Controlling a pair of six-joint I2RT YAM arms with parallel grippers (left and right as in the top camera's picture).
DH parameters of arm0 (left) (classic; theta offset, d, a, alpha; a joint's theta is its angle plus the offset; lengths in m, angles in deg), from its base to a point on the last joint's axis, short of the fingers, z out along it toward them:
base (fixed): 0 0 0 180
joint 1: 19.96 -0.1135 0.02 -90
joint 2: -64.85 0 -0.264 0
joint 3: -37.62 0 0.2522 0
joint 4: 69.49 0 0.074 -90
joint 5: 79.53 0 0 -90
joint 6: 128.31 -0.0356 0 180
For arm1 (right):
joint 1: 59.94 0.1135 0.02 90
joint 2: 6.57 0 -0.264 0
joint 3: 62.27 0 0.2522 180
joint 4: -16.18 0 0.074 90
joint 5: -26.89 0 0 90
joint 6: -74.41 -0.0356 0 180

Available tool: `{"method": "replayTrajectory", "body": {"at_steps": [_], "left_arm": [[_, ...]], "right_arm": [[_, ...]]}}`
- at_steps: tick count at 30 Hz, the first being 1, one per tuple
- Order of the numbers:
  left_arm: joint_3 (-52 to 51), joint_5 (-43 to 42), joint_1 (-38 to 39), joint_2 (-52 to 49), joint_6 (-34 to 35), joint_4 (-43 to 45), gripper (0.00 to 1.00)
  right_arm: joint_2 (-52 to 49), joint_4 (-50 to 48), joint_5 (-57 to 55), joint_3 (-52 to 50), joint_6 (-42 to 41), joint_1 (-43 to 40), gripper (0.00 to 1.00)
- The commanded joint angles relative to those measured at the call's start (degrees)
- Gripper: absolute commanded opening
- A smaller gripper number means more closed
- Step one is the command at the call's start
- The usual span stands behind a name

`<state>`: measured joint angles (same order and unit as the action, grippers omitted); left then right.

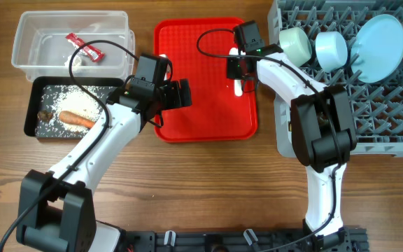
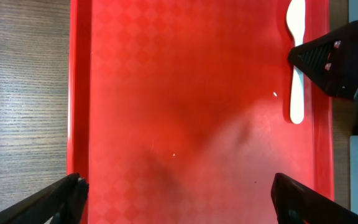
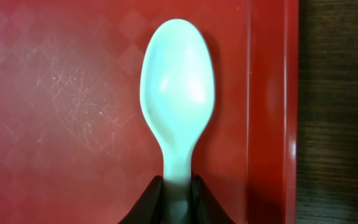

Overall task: Sort waste into correct bins and load items into the dishwasher rack
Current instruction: 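Carry the white spoon right and lay it in the gray rack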

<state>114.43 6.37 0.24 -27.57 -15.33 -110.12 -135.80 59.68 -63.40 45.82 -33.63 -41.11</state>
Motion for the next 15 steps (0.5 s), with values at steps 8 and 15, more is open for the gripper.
{"method": "replayTrajectory", "body": {"at_steps": [8, 15], "left_arm": [[0.0, 0.98, 0.2, -0.44, -0.26, 0.52, 1.0], [0.0, 0.98, 0.2, -0.44, -0.26, 0.5, 1.0]], "right_arm": [[-1.9, 3.93, 0.26, -0.26, -0.11, -0.04, 0.04], [5.38, 7.32, 4.63, 0.46, 0.02, -0.04, 0.04]]}}
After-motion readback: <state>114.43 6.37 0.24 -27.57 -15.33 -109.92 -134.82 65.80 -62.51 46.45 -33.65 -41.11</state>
